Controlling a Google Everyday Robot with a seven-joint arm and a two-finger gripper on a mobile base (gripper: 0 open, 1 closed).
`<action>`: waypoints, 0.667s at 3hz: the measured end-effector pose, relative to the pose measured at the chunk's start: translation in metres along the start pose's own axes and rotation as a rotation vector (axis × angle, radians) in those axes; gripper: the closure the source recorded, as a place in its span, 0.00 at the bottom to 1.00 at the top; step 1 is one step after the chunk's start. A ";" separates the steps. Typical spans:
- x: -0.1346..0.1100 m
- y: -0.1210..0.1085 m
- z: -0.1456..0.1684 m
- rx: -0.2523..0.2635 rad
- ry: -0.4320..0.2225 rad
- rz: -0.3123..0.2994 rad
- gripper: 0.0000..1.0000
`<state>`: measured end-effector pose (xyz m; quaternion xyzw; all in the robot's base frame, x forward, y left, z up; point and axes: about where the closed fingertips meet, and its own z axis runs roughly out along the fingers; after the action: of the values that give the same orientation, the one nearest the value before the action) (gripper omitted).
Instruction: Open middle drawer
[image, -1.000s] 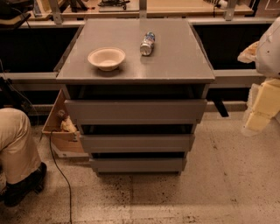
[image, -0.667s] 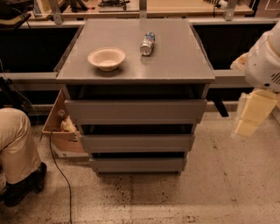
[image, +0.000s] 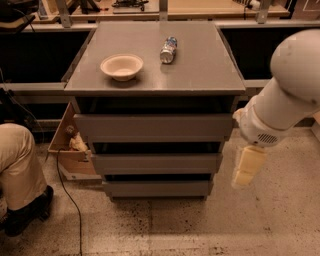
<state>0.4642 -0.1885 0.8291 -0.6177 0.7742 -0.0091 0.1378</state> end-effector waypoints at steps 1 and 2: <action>-0.005 0.011 0.062 -0.041 -0.024 -0.020 0.00; -0.017 0.020 0.123 -0.064 -0.054 -0.046 0.00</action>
Offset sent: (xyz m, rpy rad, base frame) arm 0.0200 0.0699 -0.1986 0.0878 0.0725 0.1187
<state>0.4761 -0.1486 0.7103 -0.6394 0.7557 0.0292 0.1387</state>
